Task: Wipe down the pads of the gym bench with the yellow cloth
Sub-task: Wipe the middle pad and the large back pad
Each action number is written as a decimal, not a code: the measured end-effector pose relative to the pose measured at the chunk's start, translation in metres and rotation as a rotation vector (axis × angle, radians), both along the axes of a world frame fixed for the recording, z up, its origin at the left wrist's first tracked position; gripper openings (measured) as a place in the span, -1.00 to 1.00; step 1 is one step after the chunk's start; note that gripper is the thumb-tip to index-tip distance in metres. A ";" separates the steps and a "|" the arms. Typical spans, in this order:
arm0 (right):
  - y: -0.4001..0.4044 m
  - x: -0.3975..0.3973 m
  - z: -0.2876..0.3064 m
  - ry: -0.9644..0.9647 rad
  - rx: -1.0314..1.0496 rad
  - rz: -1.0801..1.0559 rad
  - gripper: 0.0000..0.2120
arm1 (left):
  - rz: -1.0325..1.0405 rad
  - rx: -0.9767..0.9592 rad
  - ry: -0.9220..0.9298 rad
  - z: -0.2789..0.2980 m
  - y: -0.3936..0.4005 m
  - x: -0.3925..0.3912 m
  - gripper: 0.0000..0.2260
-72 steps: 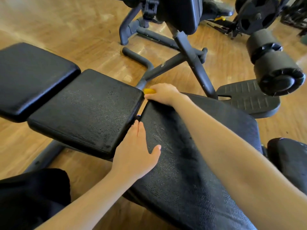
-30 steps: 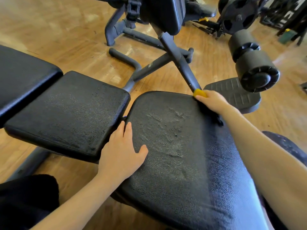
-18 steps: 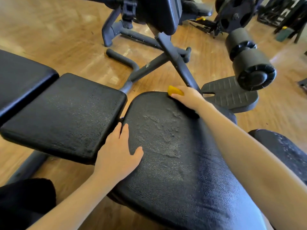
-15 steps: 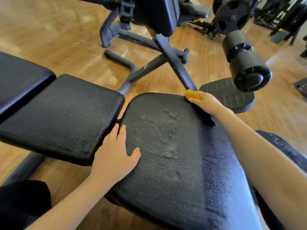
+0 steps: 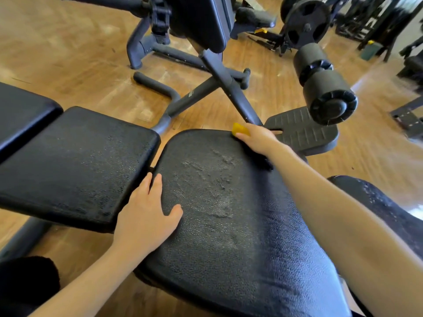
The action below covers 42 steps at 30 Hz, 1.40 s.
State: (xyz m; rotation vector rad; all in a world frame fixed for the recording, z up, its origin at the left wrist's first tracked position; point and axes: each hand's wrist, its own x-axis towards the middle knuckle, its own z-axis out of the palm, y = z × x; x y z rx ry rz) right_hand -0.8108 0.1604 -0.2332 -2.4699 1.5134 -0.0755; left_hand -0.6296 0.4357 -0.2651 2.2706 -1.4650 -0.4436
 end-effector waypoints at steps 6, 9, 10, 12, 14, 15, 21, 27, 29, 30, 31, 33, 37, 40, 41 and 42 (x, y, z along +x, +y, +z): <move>0.007 -0.006 -0.003 -0.097 -0.018 0.025 -0.62 | -0.010 -0.004 -0.004 -0.001 0.000 0.001 -0.29; 0.005 -0.059 -0.006 -0.222 -0.012 -0.161 -0.63 | -0.010 -0.010 -0.011 -0.002 0.000 0.001 -0.29; 0.007 -0.078 -0.008 -0.261 -0.018 -0.206 -0.65 | -0.009 -0.010 -0.013 -0.002 -0.001 0.001 -0.29; 0.011 -0.109 -0.013 -0.314 -0.016 -0.280 -0.71 | -0.002 -0.007 -0.015 -0.002 -0.001 0.001 -0.29; 0.015 -0.126 -0.019 -0.367 -0.001 -0.362 -0.71 | 0.007 -0.006 -0.012 -0.002 -0.001 0.000 -0.30; 0.016 -0.129 -0.020 -0.394 0.002 -0.395 -0.70 | 0.009 -0.008 -0.009 -0.001 0.000 -0.001 -0.30; 0.021 -0.133 -0.025 -0.473 0.009 -0.576 -0.63 | 0.017 0.000 0.008 -0.001 0.000 -0.001 -0.30; 0.043 -0.131 -0.023 -0.437 -0.004 -0.596 -0.62 | 0.024 0.003 -0.009 0.001 -0.001 -0.002 -0.32; 0.053 -0.132 -0.023 -0.459 -0.012 -0.597 -0.62 | 0.025 0.002 -0.012 0.001 -0.001 -0.002 -0.32; 0.060 -0.134 -0.024 -0.474 -0.005 -0.610 -0.62 | 0.027 0.001 -0.010 0.001 -0.001 -0.002 -0.32; 0.067 -0.135 -0.025 -0.480 0.001 -0.624 -0.62 | 0.029 0.000 -0.008 0.001 -0.001 -0.002 -0.32; 0.080 -0.137 -0.026 -0.454 -0.003 -0.634 -0.63 | 0.030 0.000 -0.007 0.001 0.000 -0.002 -0.32; 0.102 -0.135 -0.023 -0.396 -0.027 -0.584 -0.61 | 0.022 0.009 -0.022 0.002 -0.002 -0.003 -0.32; 0.124 -0.137 -0.022 -0.375 -0.031 -0.553 -0.62 | 0.018 0.020 -0.019 0.002 -0.002 -0.003 -0.33; 0.134 -0.140 -0.022 -0.375 -0.026 -0.544 -0.61 | 0.017 0.020 -0.016 0.003 -0.002 -0.003 -0.33; 0.145 -0.144 -0.023 -0.383 -0.018 -0.539 -0.61 | 0.015 0.018 -0.015 0.003 -0.002 -0.003 -0.33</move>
